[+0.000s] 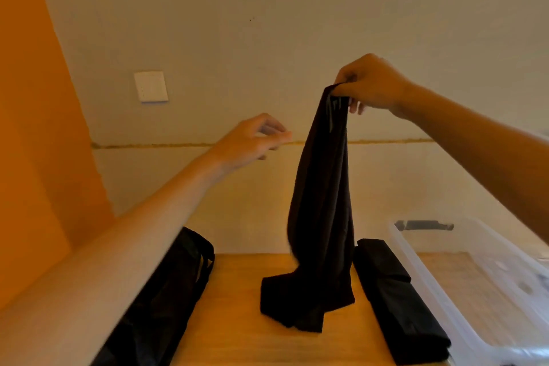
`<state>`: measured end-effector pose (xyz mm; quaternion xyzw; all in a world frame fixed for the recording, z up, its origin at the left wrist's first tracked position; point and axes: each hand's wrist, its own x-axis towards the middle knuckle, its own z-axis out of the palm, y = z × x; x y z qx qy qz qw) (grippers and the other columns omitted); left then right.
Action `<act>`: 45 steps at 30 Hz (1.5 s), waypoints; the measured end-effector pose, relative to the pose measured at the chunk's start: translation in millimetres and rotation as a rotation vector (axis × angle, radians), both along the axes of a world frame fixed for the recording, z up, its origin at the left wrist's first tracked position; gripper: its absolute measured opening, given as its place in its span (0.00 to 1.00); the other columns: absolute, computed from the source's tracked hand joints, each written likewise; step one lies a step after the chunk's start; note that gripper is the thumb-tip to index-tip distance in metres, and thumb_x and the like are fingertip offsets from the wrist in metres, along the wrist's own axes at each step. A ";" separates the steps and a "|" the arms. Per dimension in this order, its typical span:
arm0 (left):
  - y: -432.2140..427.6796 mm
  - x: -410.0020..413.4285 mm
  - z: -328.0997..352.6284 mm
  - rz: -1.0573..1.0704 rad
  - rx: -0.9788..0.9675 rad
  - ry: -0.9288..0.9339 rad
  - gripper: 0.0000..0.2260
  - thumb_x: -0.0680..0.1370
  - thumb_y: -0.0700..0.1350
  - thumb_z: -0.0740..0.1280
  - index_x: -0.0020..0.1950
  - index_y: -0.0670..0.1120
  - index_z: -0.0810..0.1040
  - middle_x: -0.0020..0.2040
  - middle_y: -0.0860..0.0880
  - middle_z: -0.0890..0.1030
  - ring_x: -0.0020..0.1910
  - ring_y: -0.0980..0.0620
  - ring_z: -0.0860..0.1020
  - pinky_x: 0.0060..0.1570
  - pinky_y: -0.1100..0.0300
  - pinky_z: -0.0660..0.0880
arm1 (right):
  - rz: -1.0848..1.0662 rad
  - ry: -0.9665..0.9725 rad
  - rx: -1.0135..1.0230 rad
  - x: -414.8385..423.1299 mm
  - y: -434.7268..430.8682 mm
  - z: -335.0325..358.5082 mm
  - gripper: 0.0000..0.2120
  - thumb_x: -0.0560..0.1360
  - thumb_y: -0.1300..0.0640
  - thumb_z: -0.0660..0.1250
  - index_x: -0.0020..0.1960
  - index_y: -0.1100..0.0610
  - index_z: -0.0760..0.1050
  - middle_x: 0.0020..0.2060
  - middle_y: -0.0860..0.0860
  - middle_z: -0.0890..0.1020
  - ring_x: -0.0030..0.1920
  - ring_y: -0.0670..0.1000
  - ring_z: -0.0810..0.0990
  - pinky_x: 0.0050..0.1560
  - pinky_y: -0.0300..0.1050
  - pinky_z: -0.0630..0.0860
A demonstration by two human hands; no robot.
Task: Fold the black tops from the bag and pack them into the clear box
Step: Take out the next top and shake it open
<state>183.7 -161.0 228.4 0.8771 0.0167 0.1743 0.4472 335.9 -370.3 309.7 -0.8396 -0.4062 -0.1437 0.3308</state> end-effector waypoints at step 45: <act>148.3 -33.9 58.0 0.534 1.310 -0.266 0.05 0.78 0.31 0.68 0.42 0.33 0.76 0.30 0.41 0.71 0.31 0.37 0.75 0.30 0.48 0.72 | -0.585 -0.480 -0.163 66.1 10.8 13.4 0.08 0.79 0.69 0.63 0.57 0.69 0.75 0.47 0.67 0.78 0.46 0.67 0.79 0.42 0.55 0.72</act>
